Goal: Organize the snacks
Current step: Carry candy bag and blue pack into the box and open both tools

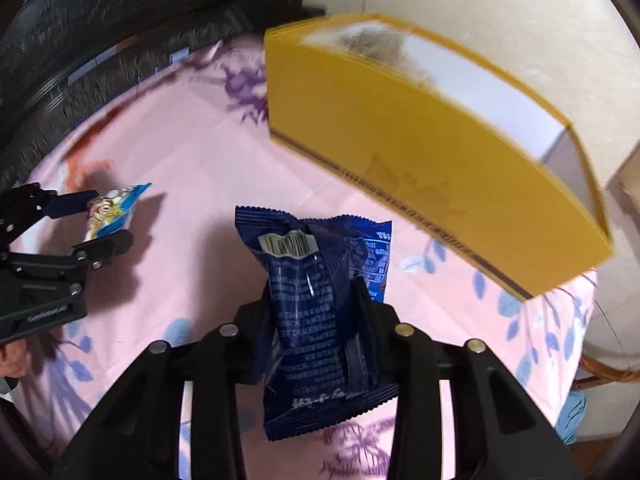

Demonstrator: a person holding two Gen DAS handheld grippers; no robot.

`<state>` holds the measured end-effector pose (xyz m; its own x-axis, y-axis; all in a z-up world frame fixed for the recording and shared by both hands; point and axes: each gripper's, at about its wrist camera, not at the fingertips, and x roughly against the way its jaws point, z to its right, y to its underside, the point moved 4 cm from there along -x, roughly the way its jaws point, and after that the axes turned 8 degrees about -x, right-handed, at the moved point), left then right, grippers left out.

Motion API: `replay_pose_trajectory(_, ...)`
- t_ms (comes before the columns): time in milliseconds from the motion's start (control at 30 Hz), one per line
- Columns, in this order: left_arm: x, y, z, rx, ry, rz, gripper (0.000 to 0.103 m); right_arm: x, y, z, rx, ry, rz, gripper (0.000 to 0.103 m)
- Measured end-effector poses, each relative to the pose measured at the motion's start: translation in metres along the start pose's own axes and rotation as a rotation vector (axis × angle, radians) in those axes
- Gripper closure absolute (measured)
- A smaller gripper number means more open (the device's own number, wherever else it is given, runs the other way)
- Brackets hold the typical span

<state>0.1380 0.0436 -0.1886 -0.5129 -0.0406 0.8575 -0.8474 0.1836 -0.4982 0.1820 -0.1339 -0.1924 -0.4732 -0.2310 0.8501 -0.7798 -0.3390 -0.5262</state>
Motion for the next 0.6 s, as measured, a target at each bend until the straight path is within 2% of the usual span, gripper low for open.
replay_pose_trajectory(133,0.035,-0.055,0.006,-0.022,0.006,0.098,0.04,0.053,-0.022,0.014,-0.051,-0.014,0.112,0.066)
replay_pose_trajectory(200,0.049,-0.097,0.014,-0.039,0.01,0.162,0.04,0.083,-0.048,0.028,-0.082,-0.012,0.194,0.066)
replay_pose_trajectory(333,0.06,-0.176,0.033,-0.06,0.051,0.246,0.039,0.111,-0.104,0.067,-0.169,-0.005,0.298,0.066)
replay_pose_trajectory(433,0.05,-0.237,0.053,-0.093,0.075,0.268,0.039,0.103,-0.142,0.098,-0.223,0.021,0.315,0.065)
replay_pose_trajectory(533,0.028,-0.273,0.065,-0.115,0.066,0.249,0.039,0.08,-0.161,0.124,-0.274,0.024,0.274,0.065)
replay_pose_trajectory(600,0.008,-0.29,0.07,-0.114,0.072,0.206,0.039,0.059,-0.168,0.139,-0.304,0.035,0.236,0.065)
